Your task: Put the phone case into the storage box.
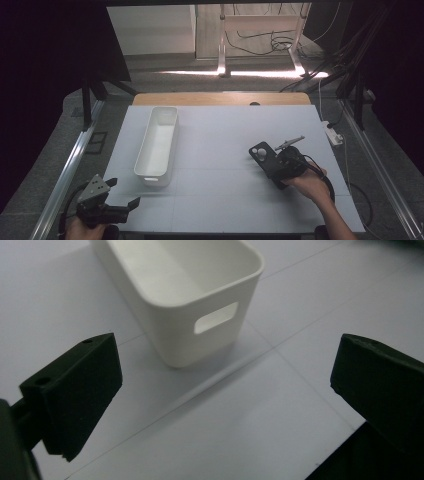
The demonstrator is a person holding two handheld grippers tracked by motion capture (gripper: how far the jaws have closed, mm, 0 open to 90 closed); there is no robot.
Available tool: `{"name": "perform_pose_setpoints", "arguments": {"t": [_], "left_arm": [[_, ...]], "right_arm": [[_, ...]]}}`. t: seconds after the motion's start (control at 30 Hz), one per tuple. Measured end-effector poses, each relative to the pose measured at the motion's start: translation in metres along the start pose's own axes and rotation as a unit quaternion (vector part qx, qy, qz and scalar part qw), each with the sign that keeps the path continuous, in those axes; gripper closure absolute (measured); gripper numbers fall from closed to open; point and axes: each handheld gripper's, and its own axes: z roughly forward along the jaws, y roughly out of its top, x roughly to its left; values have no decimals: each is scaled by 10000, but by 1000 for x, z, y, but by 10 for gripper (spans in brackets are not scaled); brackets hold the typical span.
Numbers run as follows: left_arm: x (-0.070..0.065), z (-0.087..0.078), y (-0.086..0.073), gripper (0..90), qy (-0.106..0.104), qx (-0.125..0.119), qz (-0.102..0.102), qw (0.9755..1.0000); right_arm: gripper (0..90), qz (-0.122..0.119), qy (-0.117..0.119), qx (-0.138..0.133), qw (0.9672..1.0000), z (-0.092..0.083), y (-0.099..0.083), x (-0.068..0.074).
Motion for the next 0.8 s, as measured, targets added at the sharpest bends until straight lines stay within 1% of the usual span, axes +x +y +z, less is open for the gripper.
{"name": "perform_pose_setpoints", "arguments": {"t": [0.03, 0.2, 0.3, 0.37, 0.4, 0.43, 0.47, 0.53, 0.57, 0.63, 0.7, 0.73, 0.77, 0.8], "left_arm": [[-1, 0, 1, 6, -42, -47, 6, 10000], [-5, 3, 4, 0, -133, -14, 114, 9998], [-7, 4, 8, 0, -137, -21, 166, 9998], [-8, 6, 10, 0, -236, -15, 167, 9996], [-8, 6, 10, 0, -236, -15, 167, 9996], [-9, 7, 12, 0, -329, -3, 160, 9993], [-10, 9, 14, 0, -373, 1, 177, 9991], [-12, 11, 18, 0, -418, -18, 249, 9988], [-12, 11, 18, 0, -418, -18, 249, 9988], [-13, 13, 22, 0, -503, -35, 233, 9985], [-14, 16, 27, 0, -635, -38, 272, 9976], [-14, 16, 28, 0, -651, -33, 281, 9975], [-15, 18, 31, 0, -667, -45, 329, 9972], [-15, 19, 33, 0, -688, -70, 374, 9969]], "right_arm": [[143, -15, 8, -26, 10000, -1, 0, 0], [142, -91, 131, -230, 9996, -9, 0, 3], [142, -167, 211, -355, 9990, -14, -1, 6], [142, -165, 260, -394, 9987, -15, 0, 7], [142, -165, 260, -394, 9987, -15, 0, 7], [142, -177, 274, -418, 9986, -16, 0, 8], [142, -210, 303, -455, 9983, -17, 0, 9], [142, -245, 362, -507, 9978, -19, 1, 12], [142, -245, 362, -507, 9978, -19, 1, 12], [142, -301, 432, -595, 9968, -23, 0, 16], [143, -320, 487, -668, 9961, -25, 0, 18], [143, -340, 561, -725, 9952, -27, 0, 20], [143, -327, 571, -740, 9951, -29, 0, 21], [143, -355, 610, -799, 9943, -30, -1, 22]]}}
